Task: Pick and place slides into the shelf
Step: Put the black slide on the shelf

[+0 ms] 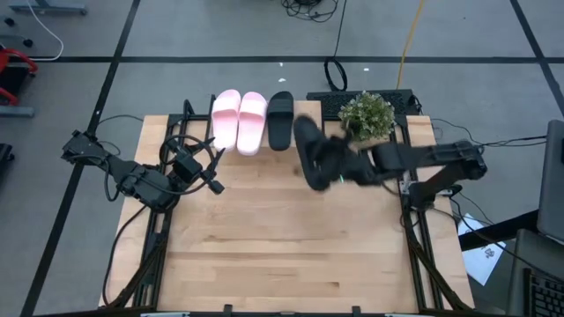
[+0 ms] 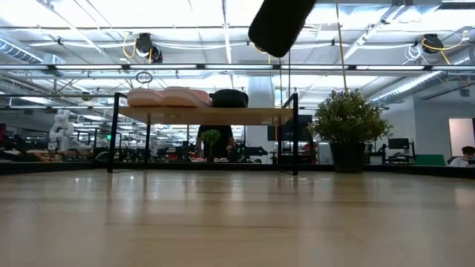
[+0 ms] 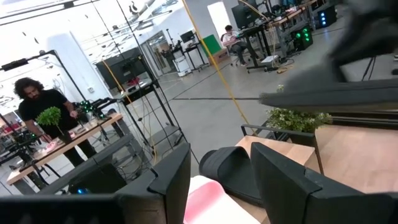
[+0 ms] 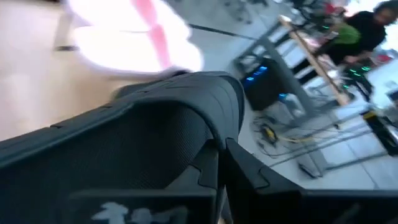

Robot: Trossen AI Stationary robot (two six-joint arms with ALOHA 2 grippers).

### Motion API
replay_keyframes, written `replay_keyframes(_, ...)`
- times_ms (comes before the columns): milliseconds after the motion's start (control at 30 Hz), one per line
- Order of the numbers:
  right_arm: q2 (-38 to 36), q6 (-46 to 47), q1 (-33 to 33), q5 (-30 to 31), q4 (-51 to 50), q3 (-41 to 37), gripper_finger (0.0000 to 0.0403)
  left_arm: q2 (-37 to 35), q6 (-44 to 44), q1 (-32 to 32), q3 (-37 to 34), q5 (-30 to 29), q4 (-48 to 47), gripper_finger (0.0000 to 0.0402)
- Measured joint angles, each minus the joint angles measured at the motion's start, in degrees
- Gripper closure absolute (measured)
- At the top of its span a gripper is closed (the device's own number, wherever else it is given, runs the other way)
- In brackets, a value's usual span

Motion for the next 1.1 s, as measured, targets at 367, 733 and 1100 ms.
replay_keyframes(367,8.57,-20.61,-18.19,-1.6,16.06,-0.02,0.0402,0.0,1.24,0.02,0.0,0.0,0.34,0.0227)
replay_keyframes(733,16.6,-31.51,-20.8,0.61,17.86,-0.11,0.0403,-0.01,1.84,0.01,0.0,0.0,0.42,0.0227)
replay_keyframes(1100,17.02,-33.01,-22.98,1.12,19.51,-0.11,0.0403,0.0,2.12,0.02,0.0,0.0,0.42,0.0227)
